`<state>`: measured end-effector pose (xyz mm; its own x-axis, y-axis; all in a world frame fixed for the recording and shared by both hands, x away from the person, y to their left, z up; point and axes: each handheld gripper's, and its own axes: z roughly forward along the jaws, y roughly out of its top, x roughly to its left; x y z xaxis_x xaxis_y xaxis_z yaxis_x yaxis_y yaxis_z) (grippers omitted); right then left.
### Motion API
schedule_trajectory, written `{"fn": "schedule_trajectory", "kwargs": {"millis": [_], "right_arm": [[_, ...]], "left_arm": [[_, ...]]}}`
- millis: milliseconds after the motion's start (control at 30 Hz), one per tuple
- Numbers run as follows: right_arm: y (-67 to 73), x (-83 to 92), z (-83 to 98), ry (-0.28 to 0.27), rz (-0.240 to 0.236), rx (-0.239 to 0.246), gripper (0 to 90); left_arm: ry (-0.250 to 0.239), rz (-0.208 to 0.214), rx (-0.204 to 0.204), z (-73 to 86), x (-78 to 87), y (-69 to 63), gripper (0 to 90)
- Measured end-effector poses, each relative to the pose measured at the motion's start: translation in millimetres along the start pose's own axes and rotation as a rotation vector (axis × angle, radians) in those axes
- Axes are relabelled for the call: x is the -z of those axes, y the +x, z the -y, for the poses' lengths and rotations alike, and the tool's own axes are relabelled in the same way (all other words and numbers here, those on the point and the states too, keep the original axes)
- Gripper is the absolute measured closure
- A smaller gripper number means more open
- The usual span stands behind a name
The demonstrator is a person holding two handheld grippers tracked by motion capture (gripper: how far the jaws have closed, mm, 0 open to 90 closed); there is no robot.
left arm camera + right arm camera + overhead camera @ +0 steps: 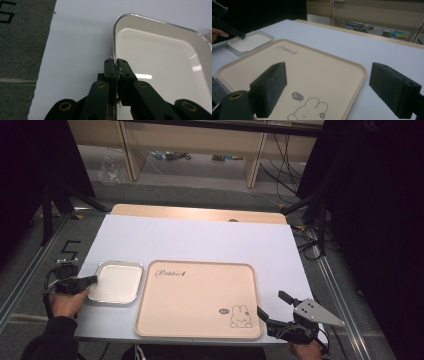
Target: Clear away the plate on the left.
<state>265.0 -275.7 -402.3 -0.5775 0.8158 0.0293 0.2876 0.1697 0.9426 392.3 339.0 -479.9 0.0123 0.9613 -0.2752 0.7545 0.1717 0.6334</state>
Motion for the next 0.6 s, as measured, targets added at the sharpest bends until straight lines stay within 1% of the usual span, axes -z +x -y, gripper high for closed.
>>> {"fn": "schedule_trajectory", "kwargs": {"millis": [33, 100, 133, 167, 200, 233, 267, 300, 333, 367, 400, 433, 467, 500, 533, 567, 600], "right_arm": [[0.0, 0.1, -0.1, 0.001, 0.000, 0.000, 15.2], [-1.4, 0.8, -0.5, 0.000, 0.015, 0.024, 15.2], [-1.3, 0.3, -0.2, -0.008, 0.016, 0.022, 15.2], [-1.4, 1.0, -0.6, 0.002, 0.018, 0.025, 15.2], [0.1, 0.0, 0.0, -0.002, 0.001, 0.000, 15.2], [0.0, -0.4, 0.2, -0.008, -0.001, -0.001, 15.2], [-0.1, -0.6, 0.2, -0.013, 0.000, 0.000, 15.2], [-0.2, -0.4, 0.1, -0.009, -0.002, 0.000, 15.2], [-0.3, 0.2, -0.1, 0.001, 0.000, 0.002, 15.2], [-0.4, 0.0, 0.0, -0.003, -0.001, 0.002, 15.2], [-0.4, 0.0, -0.1, -0.003, -0.001, 0.001, 15.2], [-0.2, 0.0, -0.1, -0.002, -0.001, 0.000, 15.2], [0.0, 0.0, -0.1, -0.001, -0.001, 0.000, 15.2], [-1.3, 0.4, -0.3, -0.008, 0.014, 0.021, 15.2], [-1.5, 0.8, -0.5, -0.002, 0.012, 0.022, 15.2], [-0.2, 0.1, -0.1, -0.001, 0.000, 0.000, 15.2], [-0.3, 0.2, -0.2, 0.000, 0.001, 0.002, 15.2]], "left_arm": [[-0.007, -0.002, -0.002, -0.6, 1.5, -1.4, 87.9], [-0.026, -0.006, -0.006, -1.9, 2.8, -5.1, 88.0], [-0.038, 0.009, 0.007, -2.4, 3.2, -5.6, 88.1], [-0.033, 0.011, 0.016, -3.2, 4.5, -6.3, 88.2], [-0.043, 0.006, 0.008, -3.4, 4.6, -7.6, 88.2], [-0.044, -0.001, 0.016, -3.4, 5.3, -9.4, 88.2], [-0.053, 0.001, 0.003, -3.8, 5.6, -9.5, 88.2], [-0.054, -0.004, -0.001, -4.2, 6.5, -10.2, 88.2], [-0.059, -0.014, 0.003, -3.5, 7.5, -10.8, 88.2], [-0.060, -0.016, 0.004, -3.6, 8.7, -11.0, 88.3], [-0.084, -0.012, 0.023, -3.7, 8.1, -12.4, 88.3], [-0.087, -0.009, 0.006, -4.0, 8.6, -10.6, 88.3], [-0.091, -0.006, 0.031, -3.5, 8.9, -11.0, 88.3], [-0.113, 0.001, 0.041, -3.1, 8.1, -10.9, 88.2], [-0.107, -0.008, 0.042, -3.7, 9.7, -11.0, 88.3], [-0.107, -0.008, 0.042, -3.7, 9.7, -11.0, 88.2], [-0.114, -0.007, 0.053, -4.5, 11.7, -10.7, 88.2]]}}
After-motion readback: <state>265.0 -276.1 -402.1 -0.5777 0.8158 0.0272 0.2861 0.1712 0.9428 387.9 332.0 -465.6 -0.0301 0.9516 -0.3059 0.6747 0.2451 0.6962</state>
